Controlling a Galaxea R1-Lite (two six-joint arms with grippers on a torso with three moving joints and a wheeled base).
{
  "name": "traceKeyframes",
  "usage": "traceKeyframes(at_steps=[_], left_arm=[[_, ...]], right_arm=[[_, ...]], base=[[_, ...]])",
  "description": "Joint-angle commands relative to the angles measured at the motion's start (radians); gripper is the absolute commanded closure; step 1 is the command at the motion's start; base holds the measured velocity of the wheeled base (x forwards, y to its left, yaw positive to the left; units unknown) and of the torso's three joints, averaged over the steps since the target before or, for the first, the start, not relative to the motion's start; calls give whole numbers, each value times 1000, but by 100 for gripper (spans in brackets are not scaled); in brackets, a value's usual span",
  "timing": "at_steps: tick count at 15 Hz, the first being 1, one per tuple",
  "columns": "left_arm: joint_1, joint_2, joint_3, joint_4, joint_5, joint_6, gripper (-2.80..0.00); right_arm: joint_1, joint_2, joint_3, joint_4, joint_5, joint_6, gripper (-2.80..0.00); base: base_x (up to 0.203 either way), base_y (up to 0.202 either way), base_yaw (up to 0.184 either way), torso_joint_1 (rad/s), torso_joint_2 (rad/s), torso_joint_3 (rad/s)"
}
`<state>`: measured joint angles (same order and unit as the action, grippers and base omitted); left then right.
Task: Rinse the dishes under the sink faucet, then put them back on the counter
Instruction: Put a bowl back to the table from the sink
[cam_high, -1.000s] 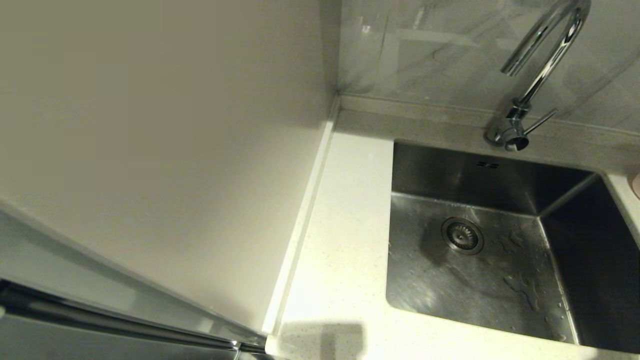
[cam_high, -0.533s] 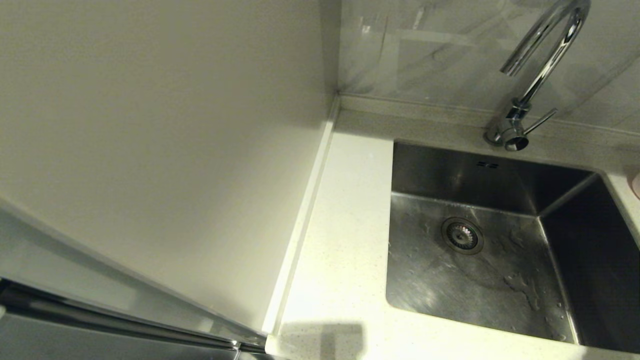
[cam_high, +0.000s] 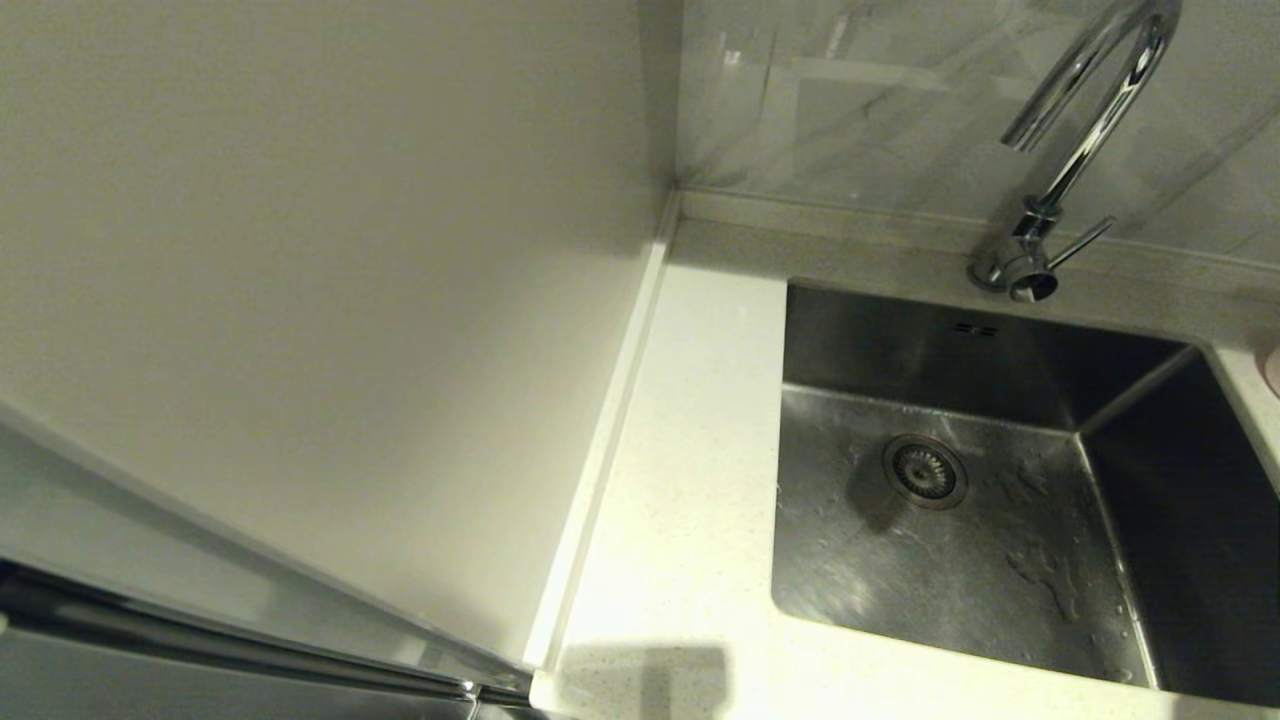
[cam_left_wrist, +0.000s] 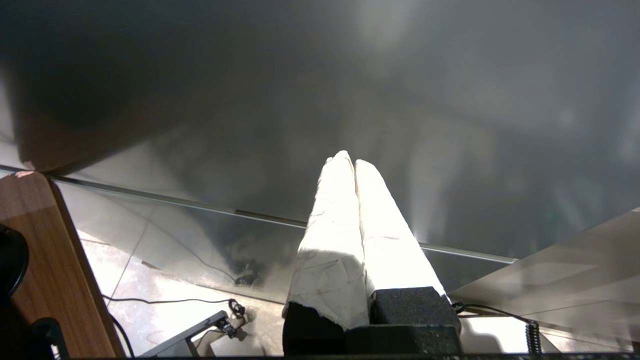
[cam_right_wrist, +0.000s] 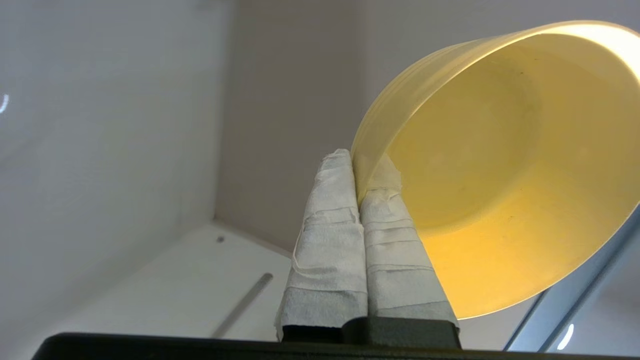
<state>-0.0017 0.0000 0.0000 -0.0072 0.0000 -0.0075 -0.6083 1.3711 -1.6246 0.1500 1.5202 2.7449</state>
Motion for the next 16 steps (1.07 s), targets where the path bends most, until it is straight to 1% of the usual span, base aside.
traceKeyframes(at_steps=[1, 2, 3, 4, 5, 6, 7, 8, 9, 11, 12, 14, 15, 16], left_arm=[[0, 0, 3, 0, 0, 0, 0], [0, 0, 3, 0, 0, 0, 0], [0, 0, 3, 0, 0, 0, 0], [0, 0, 3, 0, 0, 0, 0], [0, 0, 3, 0, 0, 0, 0], [0, 0, 3, 0, 0, 0, 0], [0, 0, 3, 0, 0, 0, 0], [0, 0, 3, 0, 0, 0, 0], [0, 0, 3, 0, 0, 0, 0], [0, 0, 3, 0, 0, 0, 0], [0, 0, 3, 0, 0, 0, 0], [0, 0, 3, 0, 0, 0, 0], [0, 0, 3, 0, 0, 0, 0], [0, 0, 3, 0, 0, 0, 0]], right_arm=[[44, -12, -13, -134, 10, 15, 0], [43, -19, 50, -261, 10, 14, 0], [37, -26, 121, -309, 10, -6, 0], [30, -34, 178, -284, 10, -52, 0], [28, -37, 195, -183, 10, -75, 0], [28, -32, 172, 1, 10, -90, 0], [36, -20, 110, 175, 10, -101, 0], [57, -6, 44, 265, 10, -108, 0], [85, 16, 2, 290, 10, -112, 0], [93, 37, -53, 290, 10, -122, 0], [92, 37, -85, 233, 10, -134, 0], [83, 31, -125, 8, 10, -142, 0], [65, 30, -131, -126, 10, -148, 0], [38, 30, -136, -227, 10, -187, 0]], base=[[0, 0, 0, 0, 0, 0], [0, 0, 0, 0, 0, 0], [0, 0, 0, 0, 0, 0], [0, 0, 0, 0, 0, 0], [0, 0, 0, 0, 0, 0], [0, 0, 0, 0, 0, 0], [0, 0, 0, 0, 0, 0], [0, 0, 0, 0, 0, 0], [0, 0, 0, 0, 0, 0], [0, 0, 0, 0, 0, 0], [0, 0, 0, 0, 0, 0], [0, 0, 0, 0, 0, 0], [0, 0, 0, 0, 0, 0], [0, 0, 0, 0, 0, 0]])
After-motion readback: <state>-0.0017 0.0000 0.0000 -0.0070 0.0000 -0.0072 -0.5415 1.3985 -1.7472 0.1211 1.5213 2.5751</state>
